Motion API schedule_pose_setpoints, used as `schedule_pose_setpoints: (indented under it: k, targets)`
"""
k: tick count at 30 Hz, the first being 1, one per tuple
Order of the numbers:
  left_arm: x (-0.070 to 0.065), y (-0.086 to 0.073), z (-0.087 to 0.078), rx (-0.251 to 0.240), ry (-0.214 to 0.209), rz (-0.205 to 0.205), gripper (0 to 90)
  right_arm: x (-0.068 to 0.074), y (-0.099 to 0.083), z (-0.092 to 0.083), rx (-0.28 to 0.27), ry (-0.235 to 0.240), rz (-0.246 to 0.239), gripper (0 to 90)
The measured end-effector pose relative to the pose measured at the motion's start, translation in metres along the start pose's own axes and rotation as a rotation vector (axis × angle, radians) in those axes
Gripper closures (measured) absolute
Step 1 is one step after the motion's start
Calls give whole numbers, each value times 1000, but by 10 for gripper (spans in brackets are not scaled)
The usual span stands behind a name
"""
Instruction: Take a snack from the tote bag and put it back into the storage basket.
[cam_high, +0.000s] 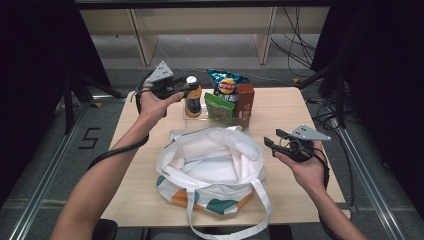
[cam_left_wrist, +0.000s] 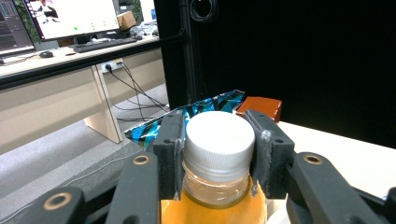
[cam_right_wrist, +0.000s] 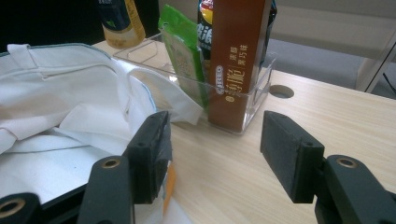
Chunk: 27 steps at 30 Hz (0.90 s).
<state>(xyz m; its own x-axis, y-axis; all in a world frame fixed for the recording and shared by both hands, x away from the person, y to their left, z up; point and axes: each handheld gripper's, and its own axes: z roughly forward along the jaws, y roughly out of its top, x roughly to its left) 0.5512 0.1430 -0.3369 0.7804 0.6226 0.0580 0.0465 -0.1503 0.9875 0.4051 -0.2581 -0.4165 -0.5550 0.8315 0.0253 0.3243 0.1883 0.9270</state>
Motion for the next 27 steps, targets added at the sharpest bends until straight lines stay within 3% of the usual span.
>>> schedule_pose_setpoints:
  k: [4, 5, 8, 9, 13, 14, 20, 21, 24, 27]
  targets:
    - [1, -1, 1, 3, 2, 0, 589, 1, 0, 1, -9, 7, 12, 433]
    - [2, -2, 1, 6, 4, -3, 588, 0, -1, 2, -24, -5, -4, 433]
    - [3, -3, 1, 8, 8, -2, 588, -1, 0, 2, -20, -9, -25, 433]
    - [4, -3, 1, 11, 8, 2, 588, 0, -1, 2, -16, -5, -6, 433]
    - [5, -5, 2, 15, 11, 5, 588, 1, -1, 2, -13, -3, -4, 433]
    - [5, -5, 2, 14, 11, 5, 589, 1, 0, 0, 12, 5, -4, 433]
    - [5, -5, 4, 17, 9, 7, 588, 1, 0, 0, 11, 6, -6, 433]
    - [5, -5, 5, 18, 9, 6, 588, 0, -1, 2, -15, -2, -19, 433]
    - [6, -6, 6, 23, 12, 9, 588, 2, -1, 1, 6, 5, 3, 433]
    - [8, -7, 7, 25, 11, 6, 589, 0, 0, 0, 7, 6, -17, 433]
